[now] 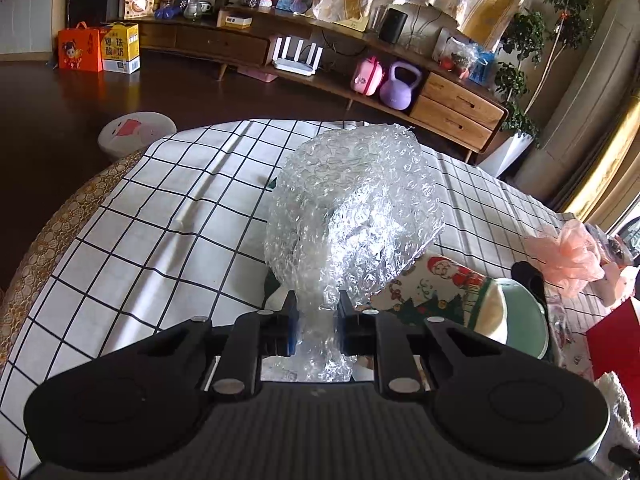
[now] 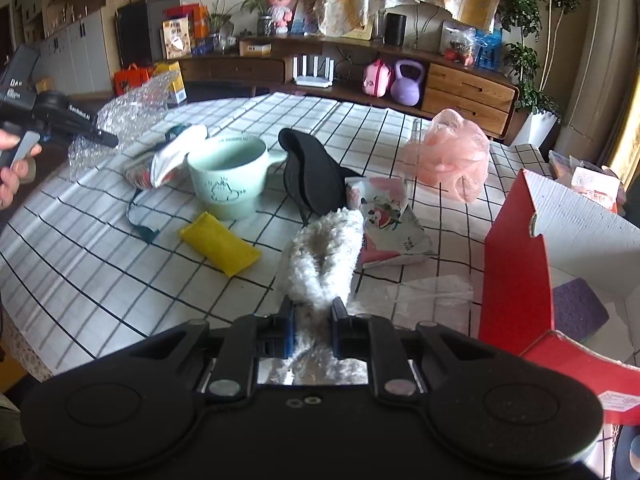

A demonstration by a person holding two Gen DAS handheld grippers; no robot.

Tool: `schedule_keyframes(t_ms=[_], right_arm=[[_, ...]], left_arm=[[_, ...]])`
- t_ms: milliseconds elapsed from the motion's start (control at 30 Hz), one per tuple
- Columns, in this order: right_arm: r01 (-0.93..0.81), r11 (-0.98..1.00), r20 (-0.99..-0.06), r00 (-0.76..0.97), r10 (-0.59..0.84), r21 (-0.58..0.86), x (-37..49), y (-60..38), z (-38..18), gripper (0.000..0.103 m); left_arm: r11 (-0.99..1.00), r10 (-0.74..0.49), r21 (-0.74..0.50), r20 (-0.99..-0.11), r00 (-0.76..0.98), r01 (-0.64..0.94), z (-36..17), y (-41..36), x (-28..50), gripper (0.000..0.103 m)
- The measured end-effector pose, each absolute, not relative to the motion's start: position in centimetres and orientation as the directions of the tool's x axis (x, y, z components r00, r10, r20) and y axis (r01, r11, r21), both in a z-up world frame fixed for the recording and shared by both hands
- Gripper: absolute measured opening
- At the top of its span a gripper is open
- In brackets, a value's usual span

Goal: Organize soft objects
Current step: 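Carry the bubble wrap and fluffy cloth with both grippers over the red box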

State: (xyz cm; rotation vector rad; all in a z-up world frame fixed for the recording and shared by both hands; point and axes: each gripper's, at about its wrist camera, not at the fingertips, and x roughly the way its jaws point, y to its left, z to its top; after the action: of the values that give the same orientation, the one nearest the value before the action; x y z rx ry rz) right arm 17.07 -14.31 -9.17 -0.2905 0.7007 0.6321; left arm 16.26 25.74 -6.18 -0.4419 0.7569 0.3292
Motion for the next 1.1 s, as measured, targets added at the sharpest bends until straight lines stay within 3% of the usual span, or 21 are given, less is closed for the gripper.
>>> schedule_keyframes(t_ms=[533,1100], right_arm=[[-0.581,0.809,-0.588,0.625,0.514,0.09,14.2,-19.5,-3.5,0.016],[-0.473,0.866,-0.507,0.713,0.484,0.163,14.8,-27.2,-0.6,0.017]], left_arm=[[0.929,-0.016,-0.279,-0.685,0.728,-0.243,0.0,18.0,13.6,0.018],[0.971,-0.209,-0.229,-0.684,0.699,0.066,2.9,2.2,16.2,0.018]])
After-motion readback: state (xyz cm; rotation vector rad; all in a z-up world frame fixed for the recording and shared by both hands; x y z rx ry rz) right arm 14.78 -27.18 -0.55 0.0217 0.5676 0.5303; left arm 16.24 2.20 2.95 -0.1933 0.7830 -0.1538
